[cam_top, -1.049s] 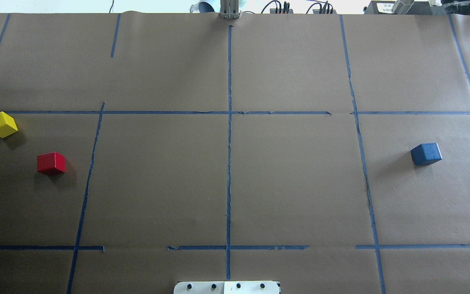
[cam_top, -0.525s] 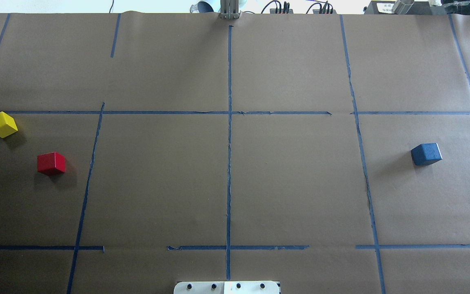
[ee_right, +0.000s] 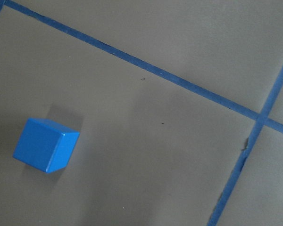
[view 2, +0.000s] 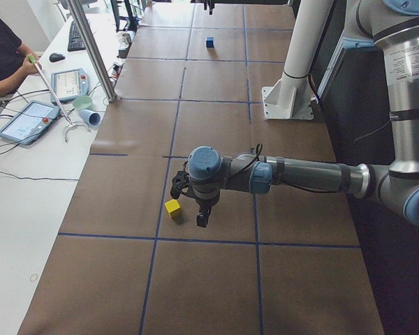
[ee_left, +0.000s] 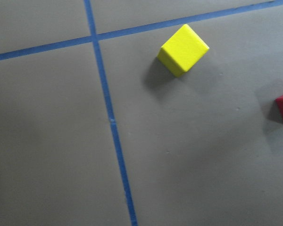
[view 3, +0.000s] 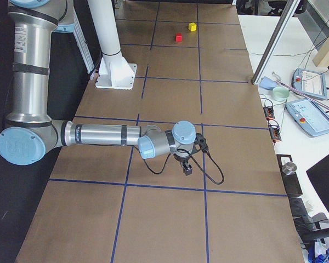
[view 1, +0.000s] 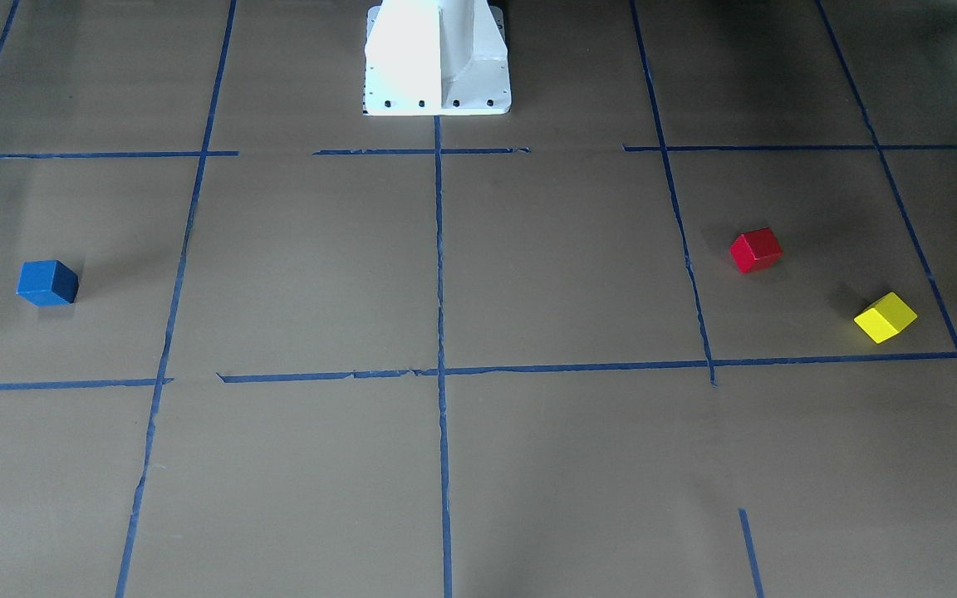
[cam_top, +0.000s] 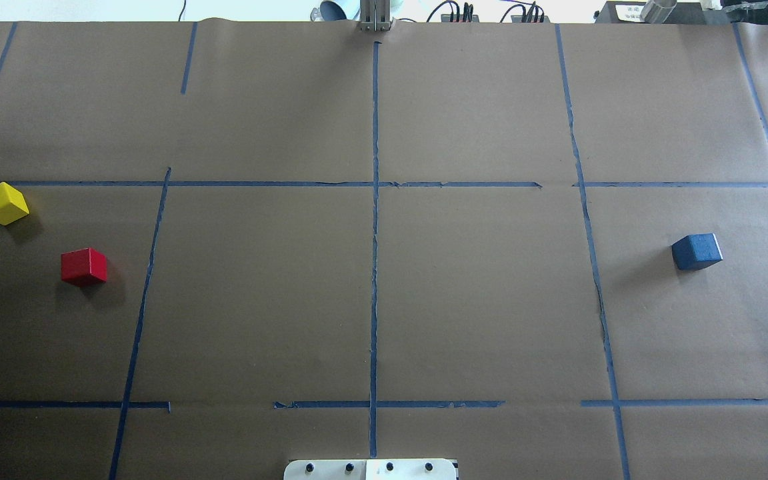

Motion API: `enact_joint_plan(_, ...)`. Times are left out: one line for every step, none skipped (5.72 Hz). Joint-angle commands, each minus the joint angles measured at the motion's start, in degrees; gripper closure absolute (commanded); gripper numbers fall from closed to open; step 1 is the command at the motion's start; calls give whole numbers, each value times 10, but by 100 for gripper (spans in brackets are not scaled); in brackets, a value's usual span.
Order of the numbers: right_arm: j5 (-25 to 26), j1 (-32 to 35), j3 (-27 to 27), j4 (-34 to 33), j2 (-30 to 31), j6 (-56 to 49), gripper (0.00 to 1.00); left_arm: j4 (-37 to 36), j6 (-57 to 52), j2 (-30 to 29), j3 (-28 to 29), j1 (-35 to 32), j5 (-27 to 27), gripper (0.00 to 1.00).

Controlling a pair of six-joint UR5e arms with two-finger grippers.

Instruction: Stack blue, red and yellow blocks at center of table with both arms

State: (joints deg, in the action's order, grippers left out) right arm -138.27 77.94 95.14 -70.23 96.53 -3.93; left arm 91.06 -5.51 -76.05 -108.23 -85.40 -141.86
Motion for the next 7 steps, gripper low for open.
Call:
enact_joint_plan(5, -77, -2, 100, 0, 180, 0, 12, 3, 15, -11, 1, -43, 0)
enact_joint_plan(12, -104, -2, 159, 1, 258, 0, 18, 3, 15, -11, 1, -42, 0)
enact_joint_plan(26, -130, -2, 165, 1, 289, 0, 20, 3, 15, -14, 0, -42, 0)
enact_joint_plan(60, -166, -1, 173, 1, 315, 0, 19, 4, 16, -23, -1, -42, 0)
enact_joint_plan(73, -184, -11, 173, 1, 317, 0, 19, 5, 16, -23, -1, -42, 0)
enact_joint_plan(77, -194, -15, 173, -3, 318, 0, 19, 5, 17, -20, -1, -42, 0)
enact_joint_plan(87, -206, -18, 172, -9, 319, 0, 19, 5, 17, -22, -1, -43, 0)
